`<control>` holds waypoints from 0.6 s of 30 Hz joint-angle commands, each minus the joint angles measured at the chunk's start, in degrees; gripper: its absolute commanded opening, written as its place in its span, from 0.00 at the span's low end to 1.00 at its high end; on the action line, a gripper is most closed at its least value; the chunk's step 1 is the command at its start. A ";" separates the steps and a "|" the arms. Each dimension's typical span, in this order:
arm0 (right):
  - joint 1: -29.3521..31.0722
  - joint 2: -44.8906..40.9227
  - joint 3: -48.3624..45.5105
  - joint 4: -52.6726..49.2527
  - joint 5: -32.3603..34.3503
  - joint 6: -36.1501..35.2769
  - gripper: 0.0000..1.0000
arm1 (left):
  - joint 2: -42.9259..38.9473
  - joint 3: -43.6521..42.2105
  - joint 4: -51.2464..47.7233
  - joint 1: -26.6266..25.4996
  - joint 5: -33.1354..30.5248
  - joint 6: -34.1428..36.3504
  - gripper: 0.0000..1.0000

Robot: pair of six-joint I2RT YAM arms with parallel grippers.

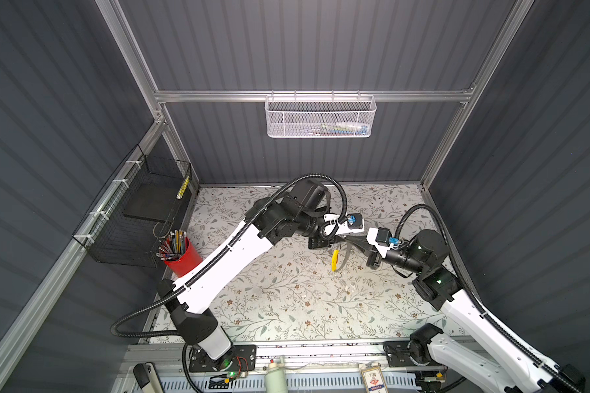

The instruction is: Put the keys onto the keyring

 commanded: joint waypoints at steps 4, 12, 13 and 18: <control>-0.04 -0.63 -3.12 11.21 0.53 5.69 0.00 | -11.48 -14.83 20.31 1.24 -8.17 -6.41 0.48; -0.02 0.66 -4.27 17.99 -0.49 8.24 0.00 | -16.23 -23.91 28.33 4.65 -1.57 -14.29 0.48; -0.04 0.75 -4.27 18.27 -0.50 8.36 0.00 | -16.56 -24.65 29.24 5.05 -0.83 -15.21 0.48; -0.05 1.26 -4.91 21.83 -0.58 9.92 0.00 | -16.26 -27.76 29.78 5.43 2.40 -17.85 0.47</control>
